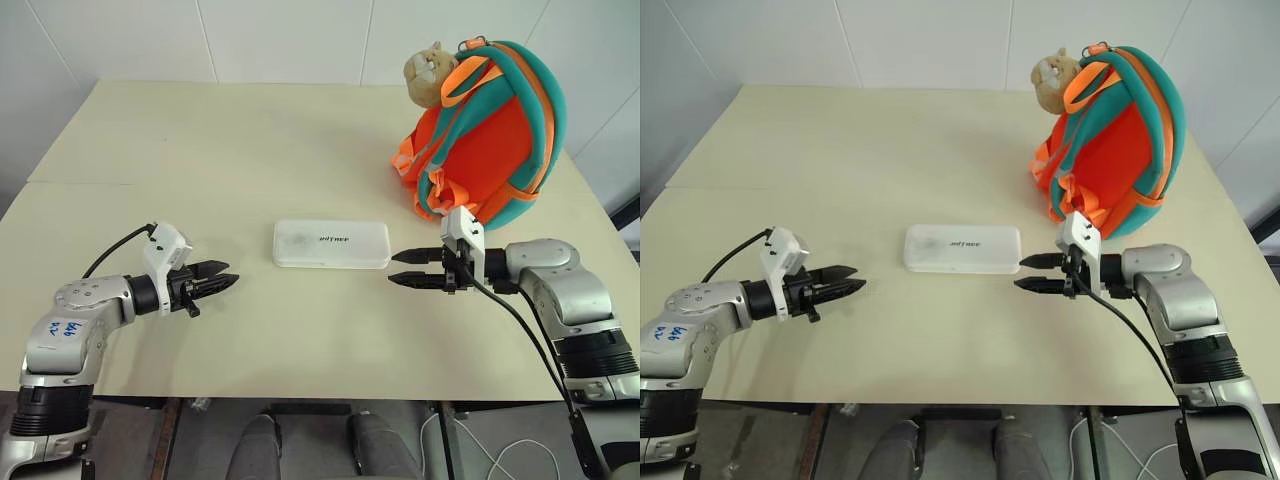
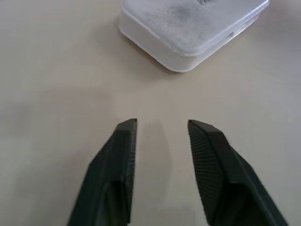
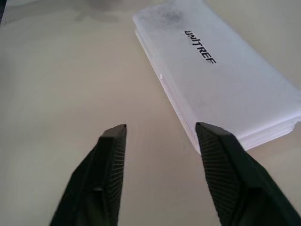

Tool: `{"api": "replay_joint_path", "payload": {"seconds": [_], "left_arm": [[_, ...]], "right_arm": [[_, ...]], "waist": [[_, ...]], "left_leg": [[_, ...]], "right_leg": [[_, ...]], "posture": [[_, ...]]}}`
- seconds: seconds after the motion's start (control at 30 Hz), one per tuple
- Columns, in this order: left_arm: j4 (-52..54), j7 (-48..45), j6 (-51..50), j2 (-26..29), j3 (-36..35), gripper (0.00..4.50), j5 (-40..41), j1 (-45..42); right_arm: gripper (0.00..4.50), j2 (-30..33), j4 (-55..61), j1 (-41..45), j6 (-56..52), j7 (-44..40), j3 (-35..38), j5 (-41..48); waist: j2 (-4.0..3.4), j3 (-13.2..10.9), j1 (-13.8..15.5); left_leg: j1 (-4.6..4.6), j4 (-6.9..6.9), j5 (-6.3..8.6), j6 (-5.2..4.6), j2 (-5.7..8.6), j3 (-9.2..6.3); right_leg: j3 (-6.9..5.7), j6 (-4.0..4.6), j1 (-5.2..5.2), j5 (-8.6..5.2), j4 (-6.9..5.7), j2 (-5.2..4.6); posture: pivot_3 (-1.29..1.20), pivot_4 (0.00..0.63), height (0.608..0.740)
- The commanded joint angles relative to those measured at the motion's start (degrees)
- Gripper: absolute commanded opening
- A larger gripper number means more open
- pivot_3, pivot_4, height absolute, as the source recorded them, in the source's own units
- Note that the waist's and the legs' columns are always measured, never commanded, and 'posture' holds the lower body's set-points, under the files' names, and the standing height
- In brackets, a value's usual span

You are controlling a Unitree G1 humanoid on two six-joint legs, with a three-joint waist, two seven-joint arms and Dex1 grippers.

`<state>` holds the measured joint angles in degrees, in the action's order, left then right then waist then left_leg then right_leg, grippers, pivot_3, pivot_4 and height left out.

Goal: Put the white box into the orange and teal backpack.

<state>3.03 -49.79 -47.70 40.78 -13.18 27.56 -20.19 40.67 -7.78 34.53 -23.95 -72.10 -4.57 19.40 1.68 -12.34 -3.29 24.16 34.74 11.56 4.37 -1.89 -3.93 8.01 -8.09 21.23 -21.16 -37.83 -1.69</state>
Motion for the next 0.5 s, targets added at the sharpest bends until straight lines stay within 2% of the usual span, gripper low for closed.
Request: {"api": "replay_joint_path", "payload": {"seconds": [0.03, 0.1, 0.17, 0.2, 0.33, 0.43, 0.5], "left_arm": [[-4.3, 0.9, -11.8, -1.9, -2.9, 3.16, 7.9, -5.9], [-8.9, 2.2, -16.1, -3.7, -3.2, 3.75, 9.3, -9.6], [-13.7, 3.7, -19.3, -5.7, -4.4, 4.37, 10.8, -13.1], [-15.0, 4.0, -20.3, -6.1, -4.7, 4.46, 11.3, -14.2], [-25.6, 8.2, -17.4, -6.8, -1.2, 4.46, 5.6, -19.4], [-32.7, 6.8, -21.6, -7.1, -1.9, 4.46, 7.6, -23.4], [-34.7, 5.3, -20.9, -7.0, 0.5, 4.46, 6.5, -24.7]], "right_arm": [[3.71, -0.4, -6.3, 3.7, 2.9, 1.0, -0.7, -3.0], [4.37, -1.5, -12.7, 6.7, 4.6, 2.6, -1.4, -5.4], [4.50, -2.4, -17.9, 9.1, 6.0, 3.0, -1.9, -7.0], [4.50, -2.7, -19.5, 9.9, 6.8, 2.8, -2.0, -7.5], [4.50, -3.3, -25.4, 13.3, 9.3, 2.7, -3.2, -10.7], [4.50, -3.3, -27.3, 14.4, 9.7, 2.4, -3.2, -11.5], [4.50, -3.5, -27.6, 14.5, 9.4, 2.1, -2.9, -11.3]], "waist": [[0.00, 0.0, 0.0], [0.00, 0.0, -0.1], [0.01, 0.0, 0.0], [0.01, 0.0, 0.0], [0.00, 0.0, -0.2], [0.00, 0.0, -0.2], [0.00, 0.0, -0.2]], "left_leg": [[0.00, 0.07, 0.00, 0.00, 0.01, 0.00], [0.03, 0.14, 0.01, -0.01, 0.02, 0.00], [0.04, 0.13, 0.02, -0.02, 0.04, 0.00], [0.04, 0.12, 0.02, -0.02, 0.03, 0.00], [0.09, -0.04, 0.01, 0.01, 0.01, 0.02], [0.08, -0.06, -0.01, 0.03, 0.01, 0.04], [0.07, -0.03, -0.01, 0.04, 0.02, 0.04]], "right_leg": [[0.00, -0.01, -0.01, 0.00, -0.01, 0.00], [0.00, -0.03, -0.04, 0.02, 0.02, -0.02], [0.00, -0.03, -0.02, 0.02, 0.02, -0.03], [-0.01, -0.04, 0.00, 0.02, 0.00, -0.03], [0.00, -0.03, 0.15, 0.01, 0.01, -0.02], [0.00, -0.02, 0.17, 0.00, -0.03, -0.02], [0.00, -0.02, 0.15, 0.00, -0.05, -0.02]], "posture": [[0.00, 0.150, 0.740], [0.00, 0.150, 0.740], [0.00, 0.150, 0.740], [0.00, 0.150, 0.740], [0.00, 0.150, 0.740], [0.00, 0.150, 0.740], [0.00, 0.150, 0.740]]}}
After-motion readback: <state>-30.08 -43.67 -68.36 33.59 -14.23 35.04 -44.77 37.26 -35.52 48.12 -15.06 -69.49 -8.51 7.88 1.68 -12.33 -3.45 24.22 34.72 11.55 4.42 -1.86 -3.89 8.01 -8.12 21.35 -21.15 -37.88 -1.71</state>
